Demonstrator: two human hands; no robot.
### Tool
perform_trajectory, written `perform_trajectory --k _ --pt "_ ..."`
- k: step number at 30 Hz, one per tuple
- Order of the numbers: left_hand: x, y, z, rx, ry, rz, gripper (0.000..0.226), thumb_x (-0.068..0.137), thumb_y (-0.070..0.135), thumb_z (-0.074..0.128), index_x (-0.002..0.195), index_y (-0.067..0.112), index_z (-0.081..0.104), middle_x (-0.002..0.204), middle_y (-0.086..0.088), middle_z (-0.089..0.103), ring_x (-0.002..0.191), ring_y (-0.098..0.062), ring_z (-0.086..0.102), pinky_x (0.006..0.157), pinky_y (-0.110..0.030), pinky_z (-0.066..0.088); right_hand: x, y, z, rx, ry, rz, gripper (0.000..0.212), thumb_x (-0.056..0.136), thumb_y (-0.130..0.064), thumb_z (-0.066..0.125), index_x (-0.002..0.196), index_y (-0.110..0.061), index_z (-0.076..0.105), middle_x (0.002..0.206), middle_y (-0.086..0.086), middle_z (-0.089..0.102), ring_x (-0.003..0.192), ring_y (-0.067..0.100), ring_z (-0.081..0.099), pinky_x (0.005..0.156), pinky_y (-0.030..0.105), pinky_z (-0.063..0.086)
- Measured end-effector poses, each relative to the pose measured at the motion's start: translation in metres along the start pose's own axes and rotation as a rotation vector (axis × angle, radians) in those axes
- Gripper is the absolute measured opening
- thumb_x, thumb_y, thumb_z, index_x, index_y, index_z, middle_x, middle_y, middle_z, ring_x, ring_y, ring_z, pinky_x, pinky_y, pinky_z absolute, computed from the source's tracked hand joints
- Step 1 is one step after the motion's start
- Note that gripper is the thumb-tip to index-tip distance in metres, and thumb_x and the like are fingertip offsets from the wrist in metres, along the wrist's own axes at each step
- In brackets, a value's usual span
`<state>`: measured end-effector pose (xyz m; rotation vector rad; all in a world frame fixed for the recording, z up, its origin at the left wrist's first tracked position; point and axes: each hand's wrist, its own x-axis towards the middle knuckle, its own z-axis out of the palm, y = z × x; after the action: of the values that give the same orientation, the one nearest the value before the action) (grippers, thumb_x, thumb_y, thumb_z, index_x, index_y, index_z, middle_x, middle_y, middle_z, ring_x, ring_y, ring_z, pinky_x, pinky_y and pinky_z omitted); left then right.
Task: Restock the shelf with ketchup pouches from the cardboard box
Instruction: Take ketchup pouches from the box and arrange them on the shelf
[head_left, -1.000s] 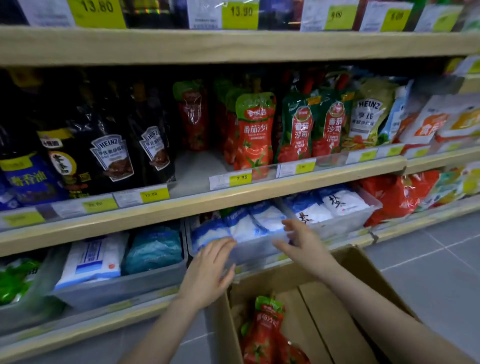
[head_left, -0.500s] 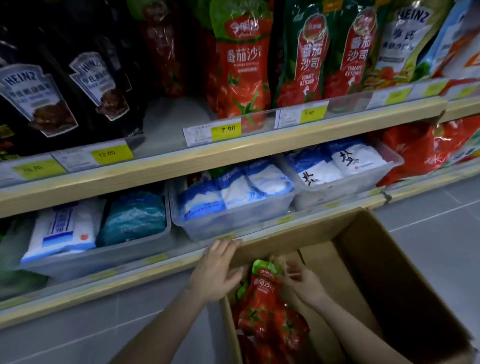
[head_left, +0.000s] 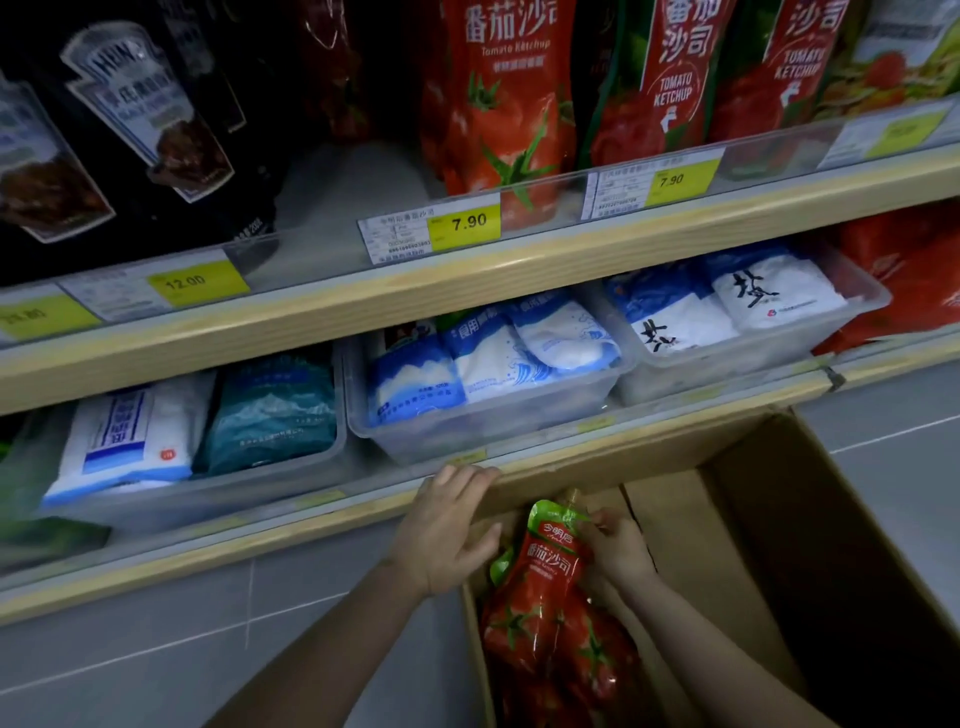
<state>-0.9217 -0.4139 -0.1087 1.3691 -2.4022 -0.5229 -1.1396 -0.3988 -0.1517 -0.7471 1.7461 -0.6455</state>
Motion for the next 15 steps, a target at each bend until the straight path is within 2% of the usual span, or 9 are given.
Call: perform_trajectory --k 1,4,7,9,11,13,15 --pt "0.000 0.000 0.000 0.000 0.003 0.002 0.055 0.083 0.042 0.040 0.128 0.011 0.048 0.118 -0.003 0.054 0.111 -0.018 0.045 0.095 -0.036 0.040 -0.004 -0.003 -0.003 0.033 -0.013 -0.007 0.027 0.089 0.001 0.052 0.063 -0.007 0.049 0.056 0.006 0.053 0.037 0.005 0.053 0.035 0.013 0.039" --pt "0.001 0.000 0.002 0.024 -0.003 0.005 0.057 0.084 0.045 0.041 0.129 0.011 0.048 0.119 -0.002 0.055 0.111 -0.019 0.045 0.095 -0.039 0.042 -0.019 -0.016 -0.014 0.054 -0.044 -0.068 0.023 0.090 -0.004 0.053 0.069 -0.006 0.045 0.067 0.011 0.056 0.057 0.018 0.056 0.047 0.024 0.047" --pt "0.002 -0.002 0.001 0.071 -0.056 -0.016 0.068 0.083 0.058 0.040 0.133 0.012 0.043 0.125 -0.001 0.052 0.116 -0.019 0.042 0.099 -0.038 0.038 -0.040 -0.027 -0.021 0.101 -0.062 -0.130 0.019 0.091 -0.006 0.052 0.075 -0.006 0.042 0.076 0.015 0.053 0.067 0.022 0.054 0.050 0.027 0.048" --pt "0.002 -0.001 -0.003 0.117 -0.145 -0.052 0.081 0.079 0.070 0.037 0.140 0.017 0.033 0.134 0.001 0.045 0.122 -0.017 0.034 0.105 -0.035 0.032 -0.056 -0.033 -0.020 0.112 -0.079 -0.174 0.021 0.091 -0.006 0.052 0.074 -0.007 0.041 0.076 0.015 0.053 0.067 0.020 0.053 0.053 0.028 0.047" --pt "0.003 0.001 -0.008 0.154 -0.244 -0.104 0.092 0.074 0.077 0.038 0.145 0.022 0.020 0.142 0.004 0.035 0.128 -0.016 0.026 0.109 -0.036 0.026 -0.071 -0.040 -0.021 0.102 -0.114 -0.231 0.021 0.091 -0.006 0.053 0.073 -0.007 0.042 0.076 0.015 0.053 0.069 0.022 0.053 0.059 0.033 0.047" --pt "0.005 0.006 -0.012 0.157 -0.328 -0.161 0.100 0.069 0.078 0.045 0.147 0.025 0.011 0.148 0.005 0.026 0.134 -0.017 0.020 0.113 -0.040 0.021 -0.084 -0.049 -0.023 0.032 -0.137 -0.321 0.021 0.090 -0.006 0.054 0.072 -0.006 0.044 0.076 0.017 0.053 0.073 0.025 0.052 0.068 0.040 0.047" --pt "0.005 0.013 -0.017 0.134 -0.367 -0.206 0.107 0.065 0.075 0.055 0.147 0.026 0.007 0.151 0.004 0.021 0.138 -0.019 0.016 0.115 -0.043 0.018 -0.097 -0.061 -0.028 -0.023 -0.146 -0.414 0.024 0.089 -0.005 0.057 0.069 -0.008 0.044 0.069 0.014 0.051 0.069 0.022 0.049 0.067 0.037 0.044"
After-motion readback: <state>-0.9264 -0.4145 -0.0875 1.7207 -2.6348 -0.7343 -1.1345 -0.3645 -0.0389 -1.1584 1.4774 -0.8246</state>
